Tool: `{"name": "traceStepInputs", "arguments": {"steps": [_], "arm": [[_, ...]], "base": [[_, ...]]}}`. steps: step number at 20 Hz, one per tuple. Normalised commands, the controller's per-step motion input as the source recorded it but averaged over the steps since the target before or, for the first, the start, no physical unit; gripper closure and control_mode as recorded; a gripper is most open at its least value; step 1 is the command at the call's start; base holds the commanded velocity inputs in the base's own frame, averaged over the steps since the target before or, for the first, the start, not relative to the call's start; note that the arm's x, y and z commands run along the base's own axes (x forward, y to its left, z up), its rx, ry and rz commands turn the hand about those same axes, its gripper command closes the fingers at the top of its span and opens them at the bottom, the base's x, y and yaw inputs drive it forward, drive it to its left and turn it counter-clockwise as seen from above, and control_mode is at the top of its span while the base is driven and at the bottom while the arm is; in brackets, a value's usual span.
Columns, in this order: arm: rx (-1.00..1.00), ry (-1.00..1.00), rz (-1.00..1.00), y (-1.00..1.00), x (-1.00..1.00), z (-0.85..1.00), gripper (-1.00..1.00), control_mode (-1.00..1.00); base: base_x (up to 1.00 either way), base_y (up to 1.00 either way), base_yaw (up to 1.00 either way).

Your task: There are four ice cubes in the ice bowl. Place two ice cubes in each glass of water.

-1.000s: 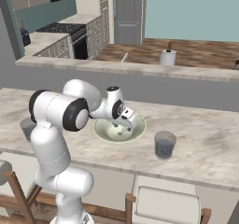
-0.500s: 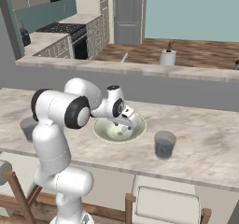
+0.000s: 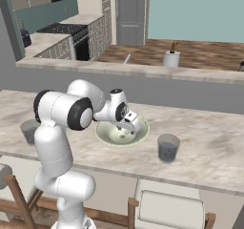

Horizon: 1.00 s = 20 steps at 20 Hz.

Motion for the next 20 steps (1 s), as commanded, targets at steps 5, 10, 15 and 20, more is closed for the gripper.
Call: {"name": "traceStepInputs", "arguments": {"steps": [5, 10, 15, 20], "arm": [[0.00, 0.00, -0.03, -0.03, 0.00, -0.16, -1.00, -1.00], [0.00, 0.00, -0.02, -0.05, 0.00, -0.16, -1.00, -1.00], [0.00, 0.00, -0.04, -0.04, 0.00, -0.07, 1.00, -1.00], [0.00, 0.00, -0.06, -0.11, 0.00, -0.09, 1.00, -1.00]], "base": [[0.00, 0.00, 0.00], [0.00, 0.00, 0.00], [0.00, 0.00, 0.00], [0.00, 0.00, 0.00]]}}
